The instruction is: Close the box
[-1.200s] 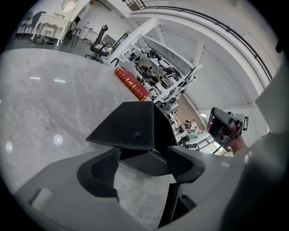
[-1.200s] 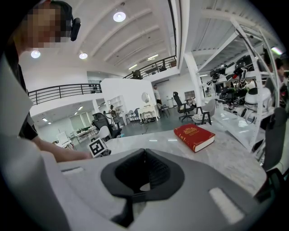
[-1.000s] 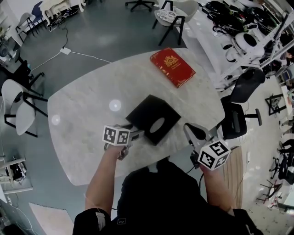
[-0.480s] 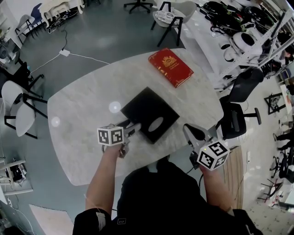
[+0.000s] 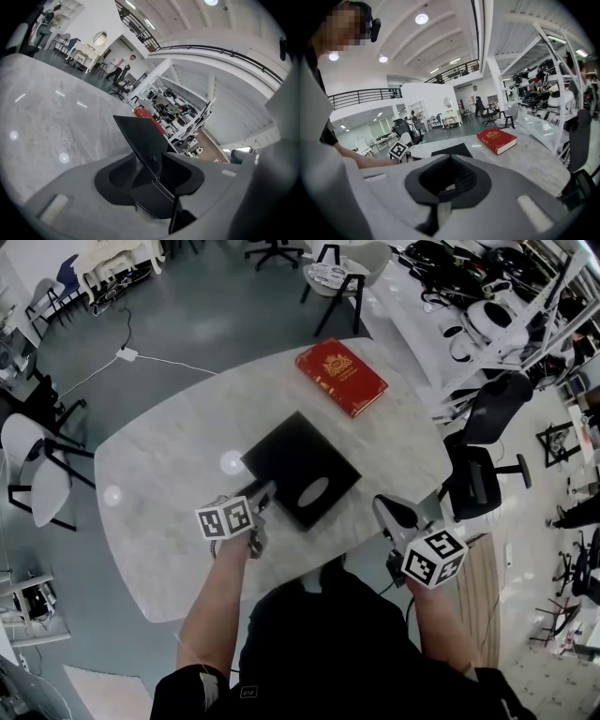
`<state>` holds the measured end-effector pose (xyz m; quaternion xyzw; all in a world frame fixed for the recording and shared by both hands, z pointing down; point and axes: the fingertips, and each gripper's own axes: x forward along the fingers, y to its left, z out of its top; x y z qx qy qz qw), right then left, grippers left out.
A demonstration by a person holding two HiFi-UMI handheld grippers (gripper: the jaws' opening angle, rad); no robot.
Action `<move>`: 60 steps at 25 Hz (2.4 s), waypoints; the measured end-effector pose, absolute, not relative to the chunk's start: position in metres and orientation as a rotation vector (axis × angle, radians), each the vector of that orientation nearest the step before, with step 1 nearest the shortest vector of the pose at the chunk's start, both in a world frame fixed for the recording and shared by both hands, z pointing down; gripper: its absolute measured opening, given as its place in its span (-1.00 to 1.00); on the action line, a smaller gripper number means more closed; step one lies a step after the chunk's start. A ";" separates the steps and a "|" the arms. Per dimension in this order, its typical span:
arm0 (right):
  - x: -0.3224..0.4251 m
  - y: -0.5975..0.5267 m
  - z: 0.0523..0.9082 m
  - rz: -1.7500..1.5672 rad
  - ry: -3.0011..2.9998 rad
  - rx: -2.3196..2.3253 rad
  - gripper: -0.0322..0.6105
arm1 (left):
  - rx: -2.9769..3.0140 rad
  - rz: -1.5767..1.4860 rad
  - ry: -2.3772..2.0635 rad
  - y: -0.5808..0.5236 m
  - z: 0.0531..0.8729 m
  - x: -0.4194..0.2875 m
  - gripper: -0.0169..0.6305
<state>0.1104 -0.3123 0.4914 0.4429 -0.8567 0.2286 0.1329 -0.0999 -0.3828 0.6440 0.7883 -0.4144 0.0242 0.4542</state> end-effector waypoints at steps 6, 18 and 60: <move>0.115 -0.307 0.491 0.668 -2.475 1.302 -0.89 | 1.966 0.024 -1.105 -0.390 0.633 -0.104 -0.50; 0.118 -0.302 0.487 0.673 -2.475 1.335 -0.89 | 2.158 0.190 -1.110 -0.382 0.612 -0.098 -0.80; 0.216 -0.226 0.512 0.852 -2.588 1.232 -0.89 | 2.001 0.307 -1.277 -0.286 0.607 -0.007 -0.46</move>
